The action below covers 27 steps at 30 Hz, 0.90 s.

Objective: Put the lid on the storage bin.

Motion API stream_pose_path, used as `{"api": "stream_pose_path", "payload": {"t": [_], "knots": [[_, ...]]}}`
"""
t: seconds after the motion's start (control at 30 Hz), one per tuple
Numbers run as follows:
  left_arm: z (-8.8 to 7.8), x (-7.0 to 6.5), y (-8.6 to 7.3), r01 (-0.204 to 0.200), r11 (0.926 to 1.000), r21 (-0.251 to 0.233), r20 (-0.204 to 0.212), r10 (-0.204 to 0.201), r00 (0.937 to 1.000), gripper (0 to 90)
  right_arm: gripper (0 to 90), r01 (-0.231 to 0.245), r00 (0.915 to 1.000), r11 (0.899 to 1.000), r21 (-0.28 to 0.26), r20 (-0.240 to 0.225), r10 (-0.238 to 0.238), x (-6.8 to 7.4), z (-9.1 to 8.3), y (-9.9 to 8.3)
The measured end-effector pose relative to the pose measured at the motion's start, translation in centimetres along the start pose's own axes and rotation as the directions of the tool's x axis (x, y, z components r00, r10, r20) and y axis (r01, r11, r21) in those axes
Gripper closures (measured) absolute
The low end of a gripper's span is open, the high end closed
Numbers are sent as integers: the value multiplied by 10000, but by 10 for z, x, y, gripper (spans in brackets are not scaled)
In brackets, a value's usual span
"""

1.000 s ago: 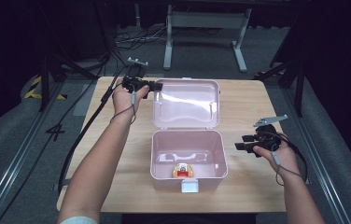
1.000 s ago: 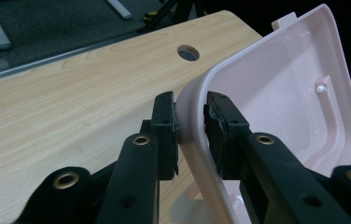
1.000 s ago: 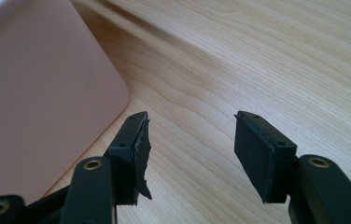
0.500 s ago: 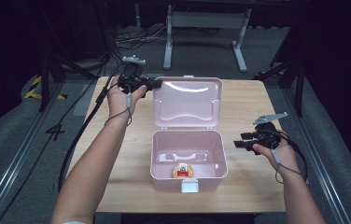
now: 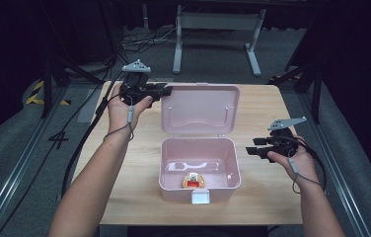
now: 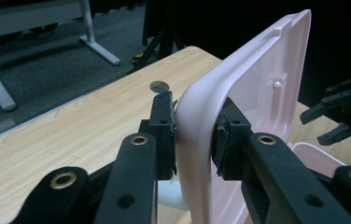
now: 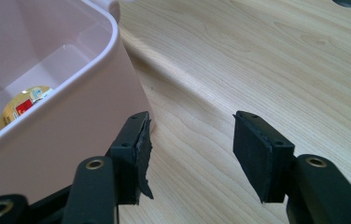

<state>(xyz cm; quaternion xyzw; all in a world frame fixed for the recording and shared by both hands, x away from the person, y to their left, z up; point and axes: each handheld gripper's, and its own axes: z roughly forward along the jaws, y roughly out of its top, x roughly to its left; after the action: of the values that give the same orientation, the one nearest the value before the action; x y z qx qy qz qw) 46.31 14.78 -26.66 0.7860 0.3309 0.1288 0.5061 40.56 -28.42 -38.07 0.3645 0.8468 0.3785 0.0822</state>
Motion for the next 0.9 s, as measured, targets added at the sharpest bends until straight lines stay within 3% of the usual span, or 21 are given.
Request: {"api": "stream_pose_path", "payload": {"t": [0.33,0.57,0.83,0.9], "knots": [[-16,-17,-8,-484,9976,-492,152,492,9987,694,469,14,9998,9997,-252,-198,-19,3,-7,2],[-24,-26,-17,-594,9940,-920,355,629,9974,664,509,363,9991,9983,-466,-216,-373,13,-15,5],[-35,-41,-24,-1242,9873,-988,386,1285,9910,638,550,545,9965,9906,-1255,-560,-619,19,-21,3],[-36,-43,-26,-1244,9865,-1063,364,1289,9910,632,559,568,9963,9894,-1339,-566,-649,19,-22,3]]}}
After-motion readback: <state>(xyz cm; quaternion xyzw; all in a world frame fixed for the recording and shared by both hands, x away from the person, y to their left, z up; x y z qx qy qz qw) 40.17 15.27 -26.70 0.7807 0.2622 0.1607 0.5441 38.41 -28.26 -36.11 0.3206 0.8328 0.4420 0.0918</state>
